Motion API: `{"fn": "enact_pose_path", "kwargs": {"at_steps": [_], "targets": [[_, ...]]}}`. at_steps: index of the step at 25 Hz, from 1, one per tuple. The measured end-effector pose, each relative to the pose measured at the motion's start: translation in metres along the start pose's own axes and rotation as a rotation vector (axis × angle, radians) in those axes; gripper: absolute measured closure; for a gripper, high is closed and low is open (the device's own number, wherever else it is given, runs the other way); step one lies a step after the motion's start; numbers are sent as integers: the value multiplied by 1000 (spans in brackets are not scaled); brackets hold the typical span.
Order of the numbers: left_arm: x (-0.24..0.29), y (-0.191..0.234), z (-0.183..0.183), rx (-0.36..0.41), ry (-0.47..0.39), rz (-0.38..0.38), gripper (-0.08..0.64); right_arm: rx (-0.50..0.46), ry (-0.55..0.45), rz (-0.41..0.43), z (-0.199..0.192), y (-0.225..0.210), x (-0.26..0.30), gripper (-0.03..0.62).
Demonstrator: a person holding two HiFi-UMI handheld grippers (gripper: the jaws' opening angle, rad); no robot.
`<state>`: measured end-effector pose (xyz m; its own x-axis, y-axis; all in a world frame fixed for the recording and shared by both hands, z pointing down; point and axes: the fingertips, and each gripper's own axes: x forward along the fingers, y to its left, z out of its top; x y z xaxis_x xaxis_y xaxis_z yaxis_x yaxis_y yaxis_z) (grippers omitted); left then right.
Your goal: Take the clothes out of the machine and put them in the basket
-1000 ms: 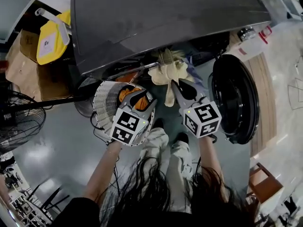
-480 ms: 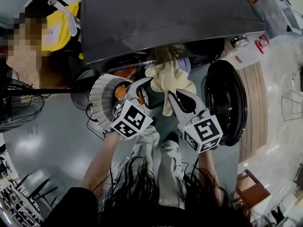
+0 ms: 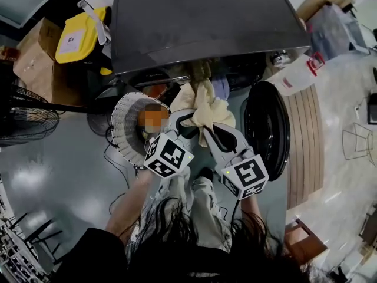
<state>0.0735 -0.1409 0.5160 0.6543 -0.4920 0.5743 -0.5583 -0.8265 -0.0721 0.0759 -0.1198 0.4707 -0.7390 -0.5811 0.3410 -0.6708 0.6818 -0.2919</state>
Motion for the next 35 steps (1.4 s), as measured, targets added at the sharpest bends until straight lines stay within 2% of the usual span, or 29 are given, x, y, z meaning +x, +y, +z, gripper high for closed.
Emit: {"fn": "enact_pose_path", "kwargs": {"at_steps": [2, 4, 8, 11, 14, 18, 22, 25, 28, 30, 35], "targets": [[-11, -5, 10, -40, -29, 17, 439, -18, -18, -3, 9, 4, -11, 522], [-25, -12, 20, -53, -43, 32, 454, -26, -28, 4, 17, 10, -25, 497], [-54, -20, 34, -76, -66, 63, 466, 11, -45, 17, 32, 21, -59, 395], [-78, -23, 50, -85, -92, 98, 469, 20, -65, 52, 43, 28, -83, 361], [-104, -18, 71, -119, -148, 154, 476, -26, -32, 54, 44, 28, -105, 359], [-143, -9, 103, -156, -246, 212, 477, -143, 108, 3, 21, 18, -114, 344], [-180, -15, 135, -123, -303, 264, 479, -221, 254, -1, -22, 6, -91, 296], [-207, -25, 162, -88, -354, 288, 479, -256, 325, -3, -48, 0, -69, 254], [-236, -35, 192, -49, -416, 312, 479, -192, 337, 35, -63, 10, -51, 225], [-255, -40, 207, -62, -439, 343, 480, -150, 328, 57, -69, 20, -43, 224], [-297, -51, 230, -86, -500, 409, 480, -139, 290, 89, -69, 42, -30, 226]]}}
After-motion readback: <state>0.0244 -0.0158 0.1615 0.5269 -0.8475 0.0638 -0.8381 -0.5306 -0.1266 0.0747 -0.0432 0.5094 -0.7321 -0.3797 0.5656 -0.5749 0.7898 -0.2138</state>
